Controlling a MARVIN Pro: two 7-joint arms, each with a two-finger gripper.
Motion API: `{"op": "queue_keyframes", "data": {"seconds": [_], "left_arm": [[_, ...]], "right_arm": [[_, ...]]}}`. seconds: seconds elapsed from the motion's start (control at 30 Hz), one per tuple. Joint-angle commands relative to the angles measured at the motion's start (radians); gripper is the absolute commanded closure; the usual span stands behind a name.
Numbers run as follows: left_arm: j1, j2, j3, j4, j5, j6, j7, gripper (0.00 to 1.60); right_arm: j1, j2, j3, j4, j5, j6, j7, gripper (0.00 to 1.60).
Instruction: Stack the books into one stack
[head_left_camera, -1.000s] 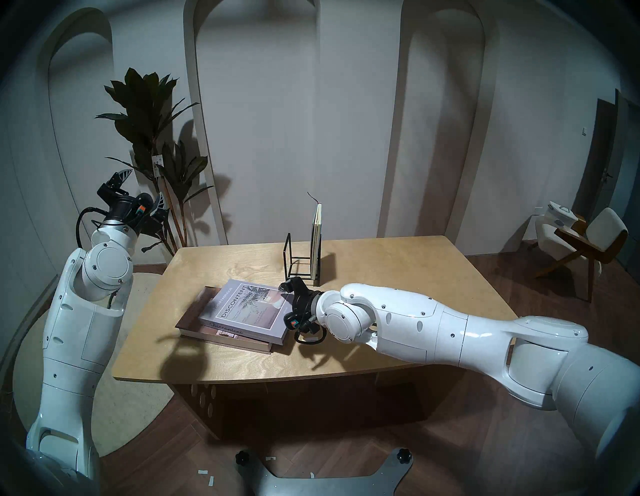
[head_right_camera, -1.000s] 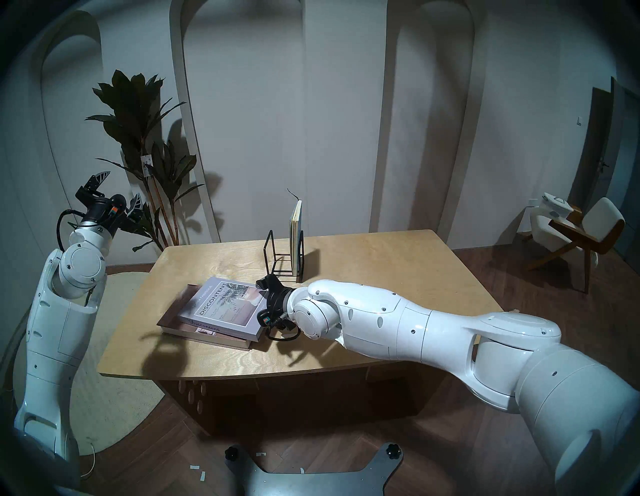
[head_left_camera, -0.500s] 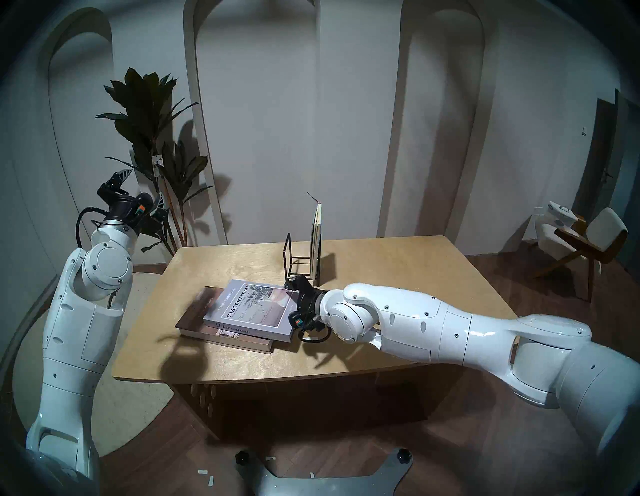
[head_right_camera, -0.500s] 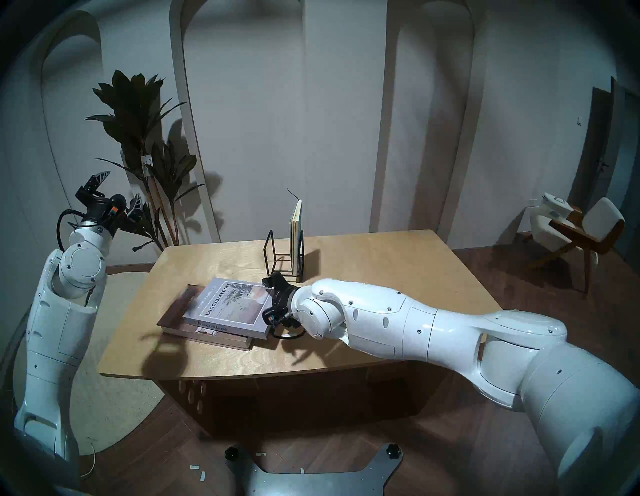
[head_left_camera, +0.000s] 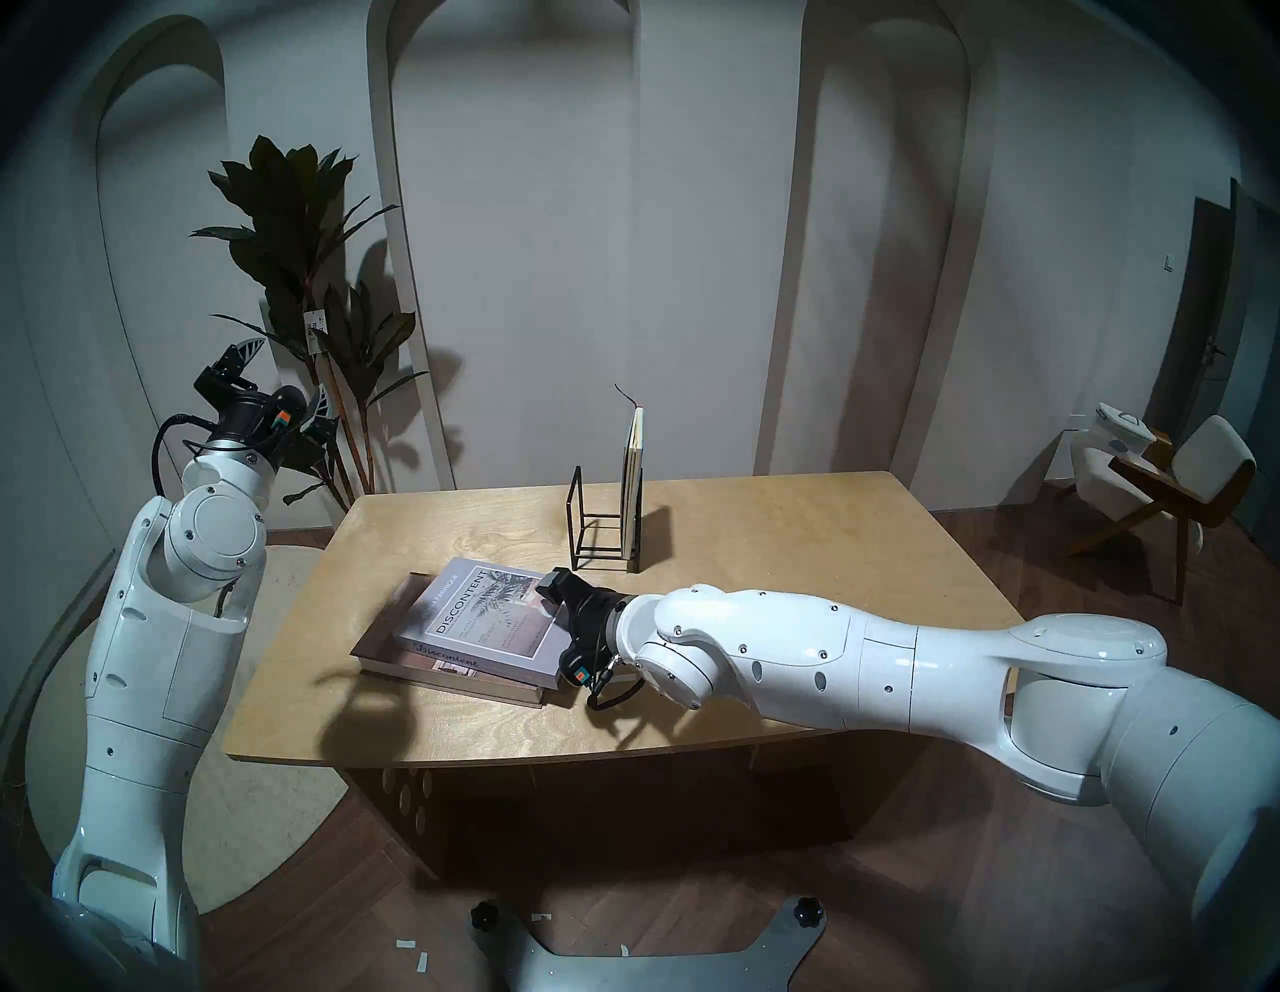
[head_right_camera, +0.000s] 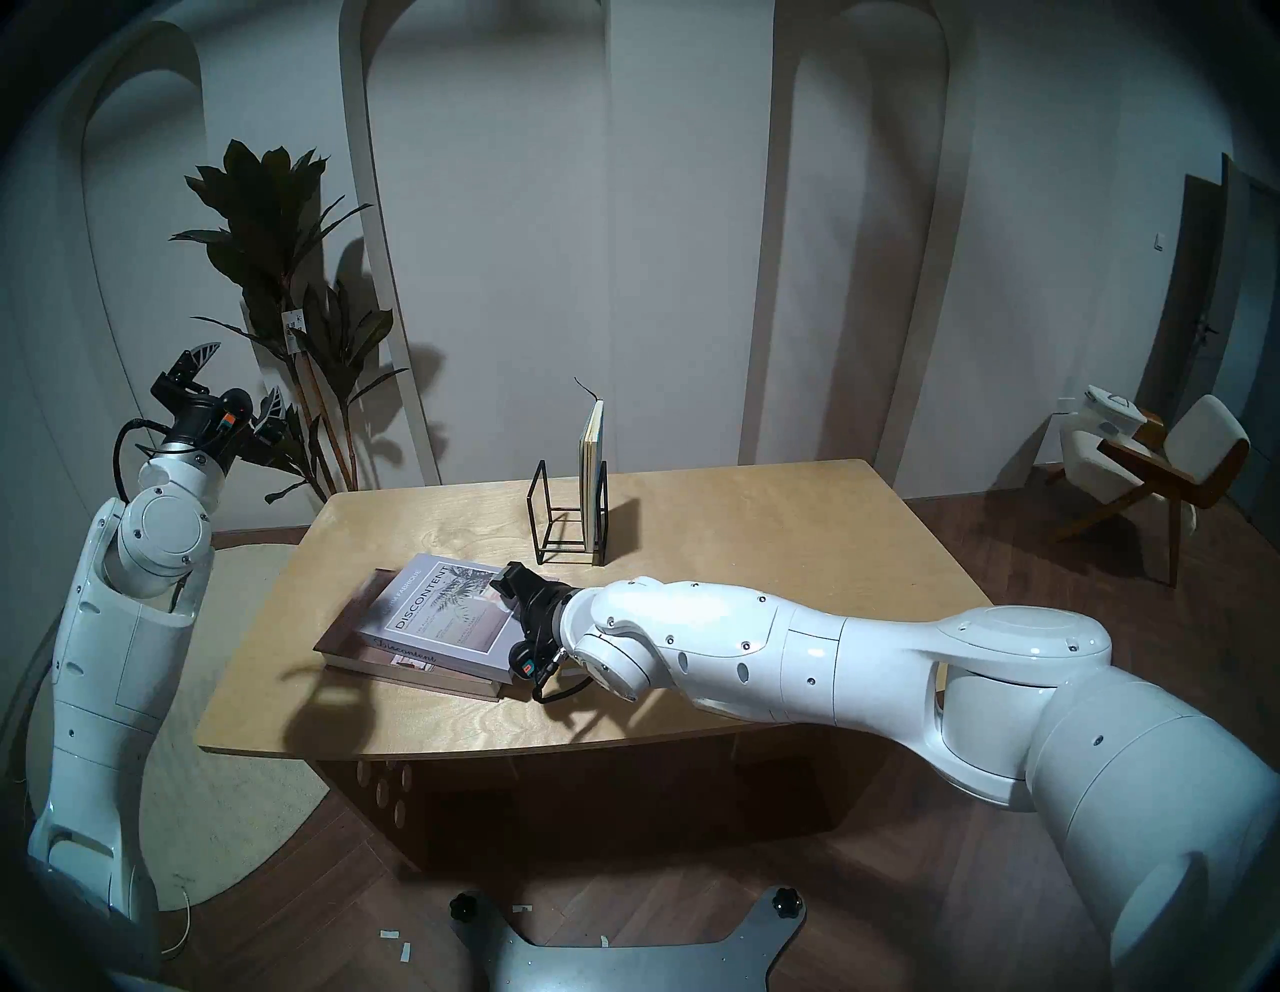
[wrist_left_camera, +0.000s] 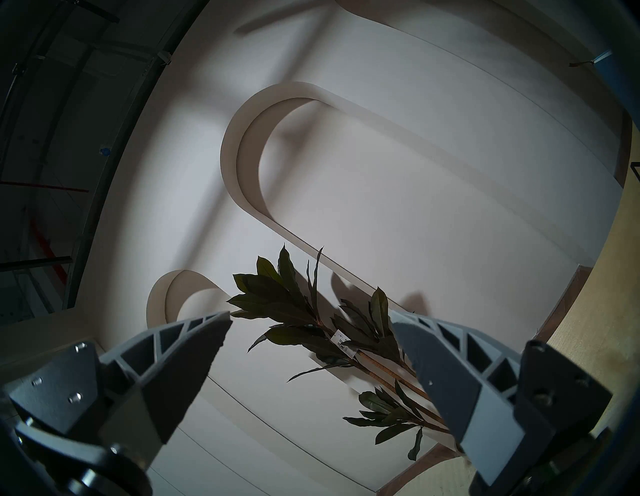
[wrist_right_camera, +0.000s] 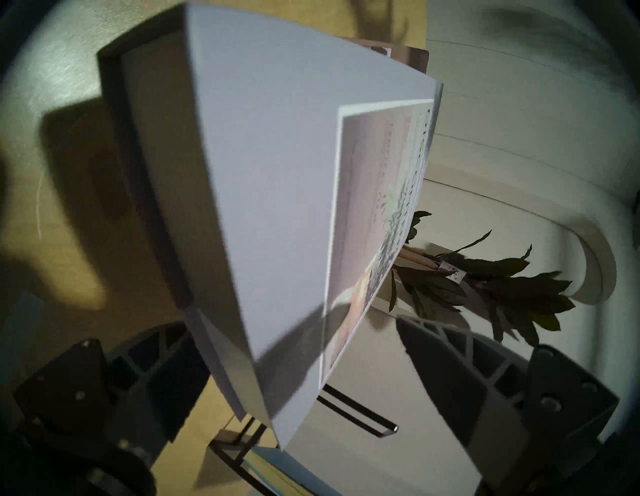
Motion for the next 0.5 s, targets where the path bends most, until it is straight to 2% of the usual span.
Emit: {"op": "queue_keyframes", "data": {"seconds": [0.0, 0.17, 0.2, 0.47], "left_arm": [[-0.022, 0.002, -0.005, -0.015, -0.002, 0.0, 0.003, 0.0], [-0.022, 0.002, -0.005, -0.015, -0.003, 0.001, 0.003, 0.0], [-0.022, 0.002, -0.005, -0.015, -0.002, 0.001, 0.003, 0.0], [-0.021, 0.003, -0.005, -0.014, -0.002, 0.0, 0.003, 0.0]], "right_arm": [[0.059, 0.01, -0.008, -0.046, -0.052, 0.024, 0.024, 0.0], [0.079, 0.022, -0.038, -0.068, -0.086, 0.029, 0.067, 0.0], [0.089, 0.026, -0.053, -0.07, -0.113, 0.024, 0.061, 0.0], [0.136, 0.02, -0.097, -0.081, -0.191, 0.014, 0.083, 0.0]]}}
